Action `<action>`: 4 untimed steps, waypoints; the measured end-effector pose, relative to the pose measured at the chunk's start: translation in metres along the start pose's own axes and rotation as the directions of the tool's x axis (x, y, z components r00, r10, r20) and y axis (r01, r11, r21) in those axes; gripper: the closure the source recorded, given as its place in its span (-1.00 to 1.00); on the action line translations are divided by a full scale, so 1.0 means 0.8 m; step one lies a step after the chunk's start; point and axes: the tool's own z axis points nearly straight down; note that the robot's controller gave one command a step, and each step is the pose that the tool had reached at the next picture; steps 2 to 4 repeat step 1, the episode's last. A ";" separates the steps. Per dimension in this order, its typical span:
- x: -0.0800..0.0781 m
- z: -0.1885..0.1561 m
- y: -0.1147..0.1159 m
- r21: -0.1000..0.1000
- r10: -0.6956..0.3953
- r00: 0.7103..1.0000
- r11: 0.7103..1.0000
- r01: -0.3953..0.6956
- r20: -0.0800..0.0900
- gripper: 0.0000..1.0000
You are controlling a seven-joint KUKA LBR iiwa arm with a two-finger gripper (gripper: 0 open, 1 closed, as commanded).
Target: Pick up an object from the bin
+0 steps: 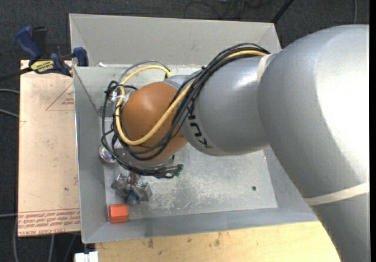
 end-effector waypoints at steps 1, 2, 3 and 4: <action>-0.012 -0.189 -0.043 0.010 0.024 0.999 1.000 -0.024 0.022 1.00; -0.012 -0.189 -0.043 0.010 0.024 0.999 1.000 -0.024 0.022 1.00; -0.012 -0.189 -0.043 0.010 0.024 0.999 1.000 -0.024 0.022 1.00; -0.012 -0.189 -0.043 0.010 0.024 0.999 1.000 -0.024 0.022 1.00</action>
Offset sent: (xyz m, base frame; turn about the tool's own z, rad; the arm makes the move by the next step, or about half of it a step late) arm 0.0331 -0.0082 0.1458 0.0189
